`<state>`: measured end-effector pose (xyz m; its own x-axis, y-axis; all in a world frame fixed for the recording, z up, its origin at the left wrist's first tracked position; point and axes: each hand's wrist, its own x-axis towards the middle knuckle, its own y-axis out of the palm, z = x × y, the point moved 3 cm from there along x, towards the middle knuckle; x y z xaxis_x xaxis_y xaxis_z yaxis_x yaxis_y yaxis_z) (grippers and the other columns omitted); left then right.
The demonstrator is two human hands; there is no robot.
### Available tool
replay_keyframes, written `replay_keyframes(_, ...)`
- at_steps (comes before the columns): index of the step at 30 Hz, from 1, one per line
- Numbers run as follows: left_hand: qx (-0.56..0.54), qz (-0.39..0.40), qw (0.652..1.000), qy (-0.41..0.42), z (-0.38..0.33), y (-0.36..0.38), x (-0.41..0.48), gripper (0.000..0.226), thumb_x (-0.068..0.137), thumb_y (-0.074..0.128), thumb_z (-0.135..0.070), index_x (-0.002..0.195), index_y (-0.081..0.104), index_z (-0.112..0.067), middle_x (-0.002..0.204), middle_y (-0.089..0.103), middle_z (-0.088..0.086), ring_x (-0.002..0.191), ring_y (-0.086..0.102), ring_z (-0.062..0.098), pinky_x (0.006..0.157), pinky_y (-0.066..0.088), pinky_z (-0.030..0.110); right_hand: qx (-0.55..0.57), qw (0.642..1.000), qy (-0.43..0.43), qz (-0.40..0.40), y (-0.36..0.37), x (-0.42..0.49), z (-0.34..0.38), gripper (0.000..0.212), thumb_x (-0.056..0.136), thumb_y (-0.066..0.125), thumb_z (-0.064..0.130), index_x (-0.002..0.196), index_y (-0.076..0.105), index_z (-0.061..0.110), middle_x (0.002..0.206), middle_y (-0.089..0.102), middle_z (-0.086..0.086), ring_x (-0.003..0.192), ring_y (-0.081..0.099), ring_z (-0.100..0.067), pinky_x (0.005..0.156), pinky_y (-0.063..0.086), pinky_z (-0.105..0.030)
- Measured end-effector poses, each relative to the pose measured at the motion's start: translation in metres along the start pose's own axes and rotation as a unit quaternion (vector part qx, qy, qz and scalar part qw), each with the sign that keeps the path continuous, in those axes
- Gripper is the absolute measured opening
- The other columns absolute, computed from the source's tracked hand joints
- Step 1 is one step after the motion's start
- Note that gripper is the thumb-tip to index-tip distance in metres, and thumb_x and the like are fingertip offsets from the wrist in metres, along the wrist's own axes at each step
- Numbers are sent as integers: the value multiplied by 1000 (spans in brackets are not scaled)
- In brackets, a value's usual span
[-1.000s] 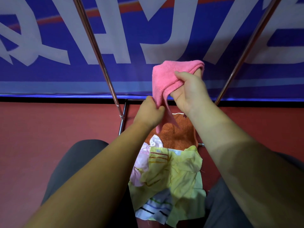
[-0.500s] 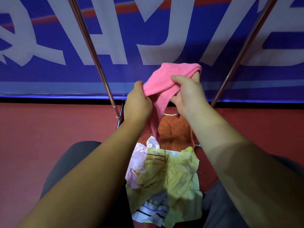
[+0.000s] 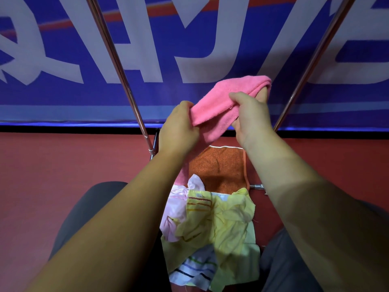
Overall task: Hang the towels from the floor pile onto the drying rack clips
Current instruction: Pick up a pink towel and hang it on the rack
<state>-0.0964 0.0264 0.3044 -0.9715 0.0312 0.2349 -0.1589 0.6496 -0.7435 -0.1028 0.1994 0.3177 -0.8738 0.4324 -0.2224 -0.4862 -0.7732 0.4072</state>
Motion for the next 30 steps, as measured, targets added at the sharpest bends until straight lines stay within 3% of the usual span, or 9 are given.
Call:
replay_keyframes(4,83,-24,996,15,1,-3,-1,43,93,55,-20,135,57,-29,120,57,1,102,65,37,77,52,46,-7,1000,-12,14,2,-3,-1,105,60,82,17,153,43,46,144,64,6,126,68,-26,96,61,-59)
replay_keyframes(7,87,-16,996,15,-5,1,-4,67,97,52,-17,161,35,-22,143,49,6,108,64,40,77,49,48,19,1000,-7,23,6,-8,1,94,81,73,1,158,38,43,147,60,3,127,66,-30,92,61,-62)
replay_keyframes(11,46,8,998,46,-18,14,-17,83,101,52,-26,168,6,-12,164,31,10,113,63,39,70,42,42,82,996,14,39,6,-3,-2,76,97,57,-11,148,43,42,151,57,-1,128,65,-31,96,57,-63)
replay_keyframes(14,36,34,998,42,-20,29,-28,90,101,51,-38,168,-2,-13,168,23,12,127,56,40,80,52,50,119,991,39,41,7,0,-7,82,98,53,-13,158,37,40,154,55,-4,130,64,-34,97,56,-64)
replay_keyframes(17,50,42,998,17,-20,42,-35,95,100,53,-52,167,4,-6,162,26,13,137,45,38,92,52,52,145,988,49,32,10,-2,-10,83,98,50,-15,160,35,39,152,56,-8,126,66,-34,96,59,-57)
replay_keyframes(20,41,21,999,27,-24,48,-36,85,101,55,-50,161,20,-1,140,39,14,121,52,37,83,53,50,156,985,66,31,15,-3,-15,84,98,46,-16,161,34,38,156,50,-10,131,61,-38,99,57,-60)
replay_keyframes(23,0,29,999,26,-22,51,-31,78,100,58,-42,158,24,-2,134,43,14,108,60,38,79,55,52,160,983,83,39,19,-2,-19,84,95,48,-14,160,35,36,158,47,-15,135,58,-42,105,51,-66)
replay_keyframes(26,-20,18,1000,3,-19,47,-26,61,99,60,-37,147,36,-8,128,47,11,96,63,37,73,55,51,173,979,92,58,24,-7,-20,70,90,48,-15,149,47,23,147,57,-23,128,63,-44,102,53,-65)
replay_keyframes(30,12,17,999,-25,-15,35,-13,32,96,57,-25,123,46,-11,118,52,10,93,61,39,70,48,45,200,969,126,76,29,-20,-17,64,79,51,-9,143,51,-4,128,68,-30,113,72,-42,99,59,-54)
